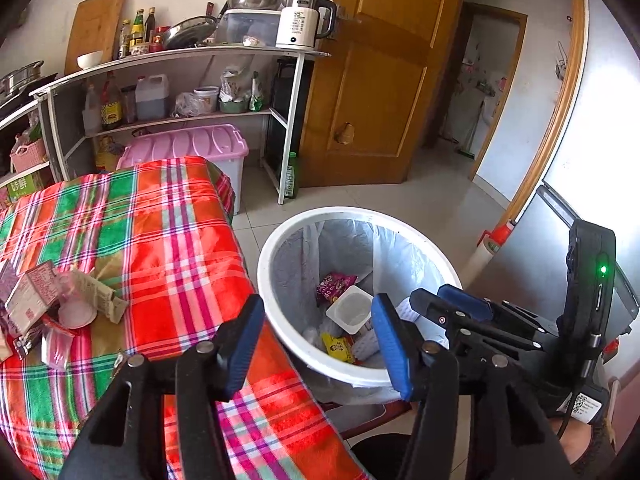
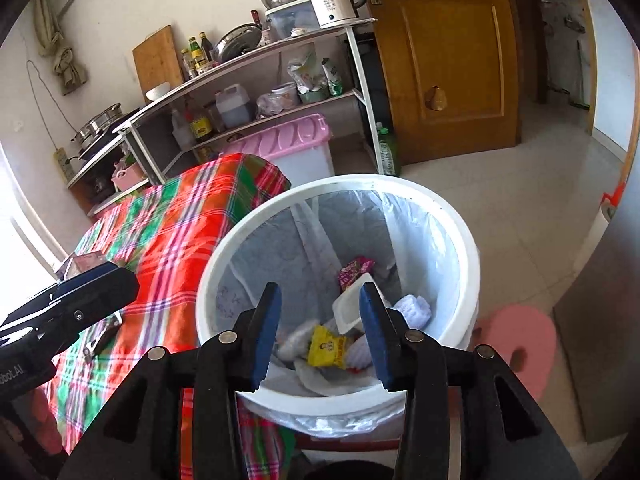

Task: Collect trash
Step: 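Open both tools over the bin to drop the bag and wrap, then grasp the brown coffee stick with the left tool while the right tool returns over the table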

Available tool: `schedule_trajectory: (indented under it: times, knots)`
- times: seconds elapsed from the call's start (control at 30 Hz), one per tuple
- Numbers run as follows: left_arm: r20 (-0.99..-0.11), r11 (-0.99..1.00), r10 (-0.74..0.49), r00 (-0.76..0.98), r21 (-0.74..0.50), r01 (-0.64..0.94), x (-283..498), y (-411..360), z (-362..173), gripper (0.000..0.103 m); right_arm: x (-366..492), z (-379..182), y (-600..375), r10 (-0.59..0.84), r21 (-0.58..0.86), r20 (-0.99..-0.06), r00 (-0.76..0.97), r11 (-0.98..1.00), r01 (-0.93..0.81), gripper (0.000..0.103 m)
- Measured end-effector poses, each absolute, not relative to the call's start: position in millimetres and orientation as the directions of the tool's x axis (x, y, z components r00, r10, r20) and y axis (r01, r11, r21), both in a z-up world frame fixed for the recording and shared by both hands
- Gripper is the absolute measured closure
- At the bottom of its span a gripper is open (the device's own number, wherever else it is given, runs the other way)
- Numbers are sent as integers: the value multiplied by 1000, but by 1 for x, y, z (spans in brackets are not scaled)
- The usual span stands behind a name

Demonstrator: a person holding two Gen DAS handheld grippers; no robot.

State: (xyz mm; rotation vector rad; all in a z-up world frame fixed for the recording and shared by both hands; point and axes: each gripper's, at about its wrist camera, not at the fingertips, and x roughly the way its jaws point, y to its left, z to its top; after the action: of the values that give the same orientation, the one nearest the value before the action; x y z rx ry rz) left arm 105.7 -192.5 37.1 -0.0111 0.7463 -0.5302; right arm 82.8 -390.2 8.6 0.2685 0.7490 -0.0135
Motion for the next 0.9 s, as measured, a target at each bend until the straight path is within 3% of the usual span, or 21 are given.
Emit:
schedule_trajectory:
  times: [0.9]
  knots:
    - [-676,957,-291,677,-201,212,83,-49,6,36,86,11,-296,216,240,-672,708,968,-67,55]
